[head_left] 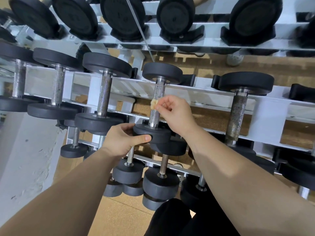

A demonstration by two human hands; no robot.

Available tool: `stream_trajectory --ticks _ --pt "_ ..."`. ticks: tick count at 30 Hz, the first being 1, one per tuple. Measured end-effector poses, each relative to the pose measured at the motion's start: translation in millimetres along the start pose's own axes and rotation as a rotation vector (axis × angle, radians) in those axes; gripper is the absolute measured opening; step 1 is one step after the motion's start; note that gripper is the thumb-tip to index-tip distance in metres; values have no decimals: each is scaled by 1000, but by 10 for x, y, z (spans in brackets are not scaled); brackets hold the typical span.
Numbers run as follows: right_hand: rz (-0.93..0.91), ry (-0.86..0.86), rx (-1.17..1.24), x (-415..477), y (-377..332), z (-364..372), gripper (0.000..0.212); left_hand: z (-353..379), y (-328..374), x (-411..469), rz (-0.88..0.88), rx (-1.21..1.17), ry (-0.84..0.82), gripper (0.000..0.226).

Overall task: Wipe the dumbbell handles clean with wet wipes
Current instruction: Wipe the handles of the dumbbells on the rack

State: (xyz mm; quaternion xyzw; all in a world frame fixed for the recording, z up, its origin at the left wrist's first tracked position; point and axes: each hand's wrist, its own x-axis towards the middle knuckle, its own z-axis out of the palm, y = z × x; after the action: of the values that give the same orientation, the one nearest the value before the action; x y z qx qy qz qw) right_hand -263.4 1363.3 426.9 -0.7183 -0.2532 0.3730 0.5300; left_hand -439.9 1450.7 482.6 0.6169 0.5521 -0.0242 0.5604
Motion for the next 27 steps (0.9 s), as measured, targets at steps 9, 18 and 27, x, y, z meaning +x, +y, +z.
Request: stream_trajectory --ticks 9,18,27 --pt "47 56 72 50 -38 33 6 26 11 -30 2 -35 -33 52" --pt "16 32 -111 -7 -82 -29 4 112 18 -72 15 -7 55 44" --pt "-134 203 -337 169 -252 -59 8 440 -6 -123 38 174 174 81"
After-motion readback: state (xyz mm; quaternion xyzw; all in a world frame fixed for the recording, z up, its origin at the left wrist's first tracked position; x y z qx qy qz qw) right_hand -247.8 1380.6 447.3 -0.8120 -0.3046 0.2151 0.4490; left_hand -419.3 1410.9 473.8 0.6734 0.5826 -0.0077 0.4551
